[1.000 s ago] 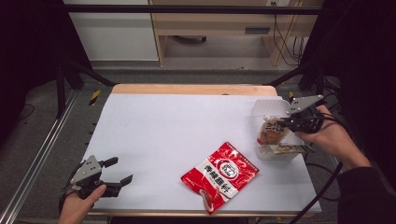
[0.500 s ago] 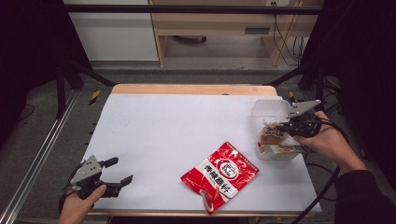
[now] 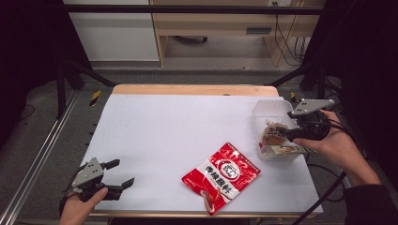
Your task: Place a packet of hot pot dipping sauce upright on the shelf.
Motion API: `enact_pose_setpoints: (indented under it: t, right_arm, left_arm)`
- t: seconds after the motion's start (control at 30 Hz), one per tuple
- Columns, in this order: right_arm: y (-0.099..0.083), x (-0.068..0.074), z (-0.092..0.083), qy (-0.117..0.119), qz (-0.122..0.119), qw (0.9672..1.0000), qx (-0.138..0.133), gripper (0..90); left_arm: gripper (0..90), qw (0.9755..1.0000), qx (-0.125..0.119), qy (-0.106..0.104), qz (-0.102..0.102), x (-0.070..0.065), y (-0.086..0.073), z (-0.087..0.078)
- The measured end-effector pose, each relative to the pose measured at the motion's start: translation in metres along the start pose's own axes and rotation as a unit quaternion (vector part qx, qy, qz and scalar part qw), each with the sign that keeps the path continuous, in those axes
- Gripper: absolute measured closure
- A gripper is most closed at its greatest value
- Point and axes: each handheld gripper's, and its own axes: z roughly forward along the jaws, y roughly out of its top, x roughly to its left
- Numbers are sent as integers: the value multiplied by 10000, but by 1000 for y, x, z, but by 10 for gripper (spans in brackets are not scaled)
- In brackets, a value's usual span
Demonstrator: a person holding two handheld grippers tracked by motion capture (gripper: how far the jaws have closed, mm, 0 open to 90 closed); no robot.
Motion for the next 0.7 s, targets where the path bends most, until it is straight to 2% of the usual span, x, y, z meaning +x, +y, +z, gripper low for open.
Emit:
enact_pose_setpoints:
  t: [0.13,0.27,0.43,0.7]
  right_arm:
    - [13,17,-14,-76,-19,9999,-153,259]
    - [22,36,-21,-41,-89,9995,-288,229]
    - [26,55,-22,-13,-177,9993,-343,202]
    - [30,79,-19,40,-152,9985,-532,173]
  left_arm:
    - [118,10000,31,1,13,-1,0,1]
    - [118,10000,50,19,35,-1,0,0]
    - [118,10000,69,27,45,-2,0,0]
    - [114,9998,148,42,111,-4,0,1]
